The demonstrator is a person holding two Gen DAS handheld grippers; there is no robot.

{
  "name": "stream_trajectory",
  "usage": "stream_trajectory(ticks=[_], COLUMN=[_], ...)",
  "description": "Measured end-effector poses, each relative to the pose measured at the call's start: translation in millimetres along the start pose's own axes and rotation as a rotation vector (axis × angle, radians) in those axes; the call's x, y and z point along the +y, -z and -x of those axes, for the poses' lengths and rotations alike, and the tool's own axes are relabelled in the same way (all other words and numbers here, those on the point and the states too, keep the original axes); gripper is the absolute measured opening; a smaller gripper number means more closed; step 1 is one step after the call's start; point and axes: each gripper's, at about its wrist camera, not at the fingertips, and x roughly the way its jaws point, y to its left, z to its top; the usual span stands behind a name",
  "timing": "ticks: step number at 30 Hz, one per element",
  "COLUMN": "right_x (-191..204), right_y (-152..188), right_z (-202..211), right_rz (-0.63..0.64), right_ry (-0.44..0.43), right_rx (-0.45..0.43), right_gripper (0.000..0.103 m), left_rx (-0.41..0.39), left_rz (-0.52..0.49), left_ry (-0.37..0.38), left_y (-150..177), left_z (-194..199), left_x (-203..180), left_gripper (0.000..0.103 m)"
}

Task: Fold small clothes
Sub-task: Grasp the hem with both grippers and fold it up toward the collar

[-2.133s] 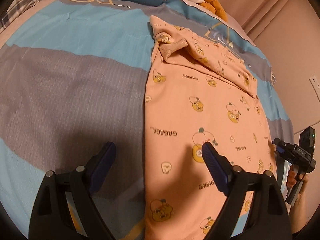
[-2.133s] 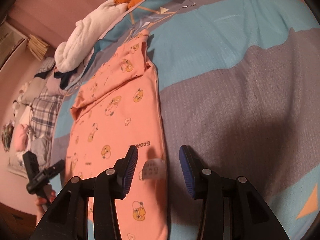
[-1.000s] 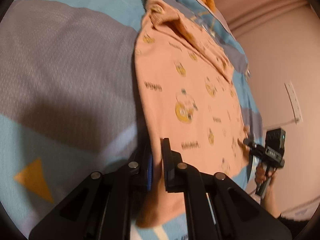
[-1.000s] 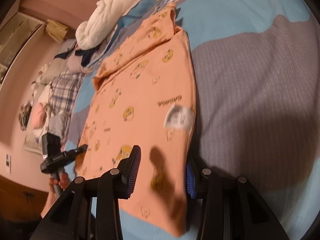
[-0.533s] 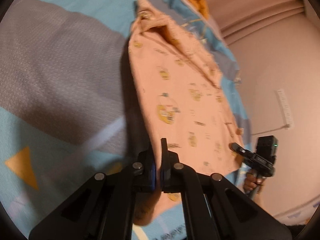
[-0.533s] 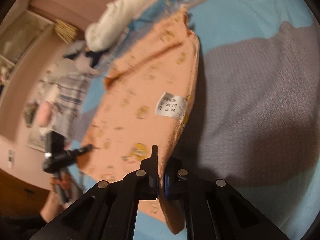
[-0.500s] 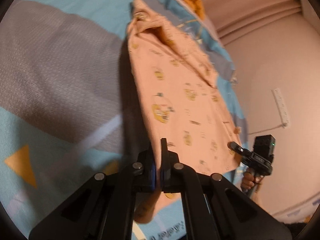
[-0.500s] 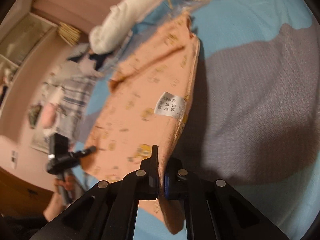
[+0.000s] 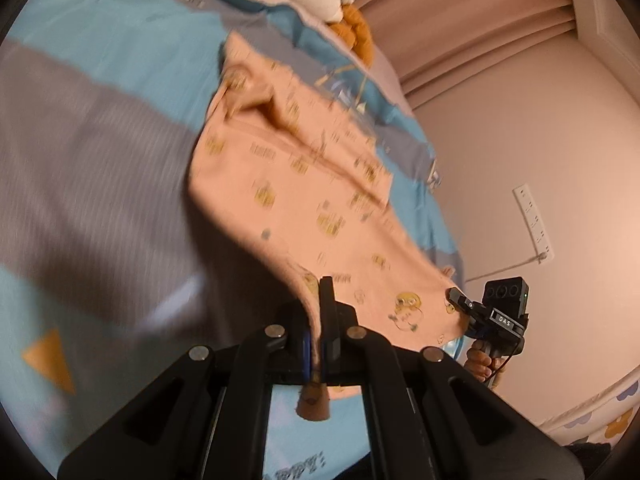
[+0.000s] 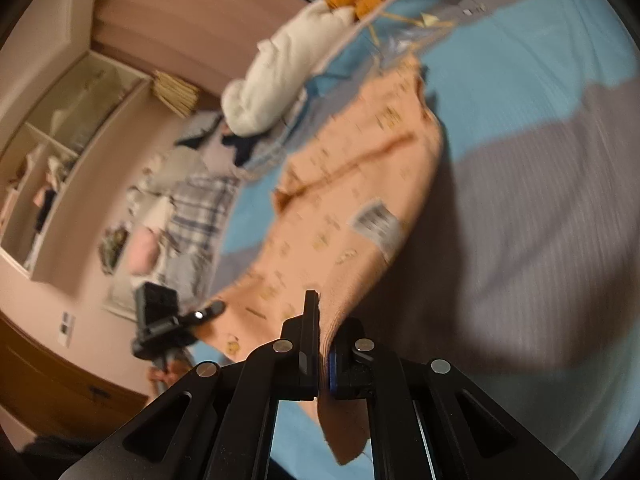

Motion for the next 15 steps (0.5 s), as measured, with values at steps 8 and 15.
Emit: stream_trajectory(ticks=[8,15], right_x=[20,9], right_y=[-82,-165], right_z=[-14,-43], right_rz=[0.001,-0.064], right_ry=[-0.074,-0.021], right_rx=[-0.09,-0.129], right_gripper=[0.005,0.005], left_rx=[-0.154,-0.221], left_rz=[0.027,0.098], left_ry=[0.045,-0.017], left_y=[-85,-164], left_z=[-7,-41], left_x=[-17,3], left_gripper=[0.001,0.001])
